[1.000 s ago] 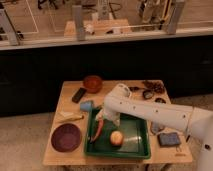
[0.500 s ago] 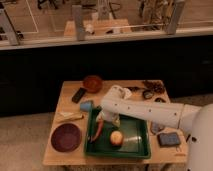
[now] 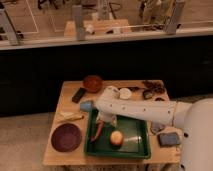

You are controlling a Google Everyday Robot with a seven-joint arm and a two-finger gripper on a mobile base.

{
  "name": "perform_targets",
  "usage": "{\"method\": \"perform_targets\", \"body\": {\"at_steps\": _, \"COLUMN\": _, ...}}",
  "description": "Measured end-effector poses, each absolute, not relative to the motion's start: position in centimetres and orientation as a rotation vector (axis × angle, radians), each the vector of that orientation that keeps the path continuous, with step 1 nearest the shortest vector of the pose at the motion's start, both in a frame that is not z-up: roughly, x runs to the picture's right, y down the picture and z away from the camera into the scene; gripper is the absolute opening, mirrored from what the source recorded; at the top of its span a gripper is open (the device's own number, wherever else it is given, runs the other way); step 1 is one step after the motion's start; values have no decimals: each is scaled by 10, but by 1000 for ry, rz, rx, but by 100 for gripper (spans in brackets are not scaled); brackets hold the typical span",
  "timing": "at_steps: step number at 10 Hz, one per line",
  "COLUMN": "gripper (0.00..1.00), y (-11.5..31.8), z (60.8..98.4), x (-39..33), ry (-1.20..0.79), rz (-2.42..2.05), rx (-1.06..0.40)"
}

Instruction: Place pepper in red bowl

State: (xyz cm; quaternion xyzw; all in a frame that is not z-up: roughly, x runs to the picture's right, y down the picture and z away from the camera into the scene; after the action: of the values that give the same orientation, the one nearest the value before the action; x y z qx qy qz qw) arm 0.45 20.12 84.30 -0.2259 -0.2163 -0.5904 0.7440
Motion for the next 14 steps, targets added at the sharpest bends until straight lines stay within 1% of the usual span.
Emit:
{"method": "perform_targets", "body": {"at_steps": 6, "gripper": 59, "y": 204, "z": 842, "x": 6, "ry": -479, "rz": -1297, "rx": -516}}
{"method": "perform_targets", "body": {"at_steps": 7, "gripper": 57, "y": 205, "z": 842, "x": 6, "ry": -481, "rz": -1296, "rx": -519}}
{"method": "perform_targets", "body": {"at_steps": 8, "gripper": 50, "y": 206, "z": 841, "x": 6, "ry": -483, "rz": -1295, "rx": -522}}
{"method": "perform_targets", "body": {"at_steps": 9, "gripper": 40, "y": 206, "z": 841, "x": 6, "ry": -485, "rz": -1294, "rx": -525}}
{"method": "perform_targets", "body": {"at_steps": 10, "gripper": 35, "y": 207, "z": 841, "x": 6, "ry": -487, "rz": -1293, "rx": -528}}
{"method": "perform_targets", "body": {"at_steps": 14, "gripper": 34, "y": 209, "z": 839, "x": 2, "ry": -499, "rz": -1296, "rx": -536}}
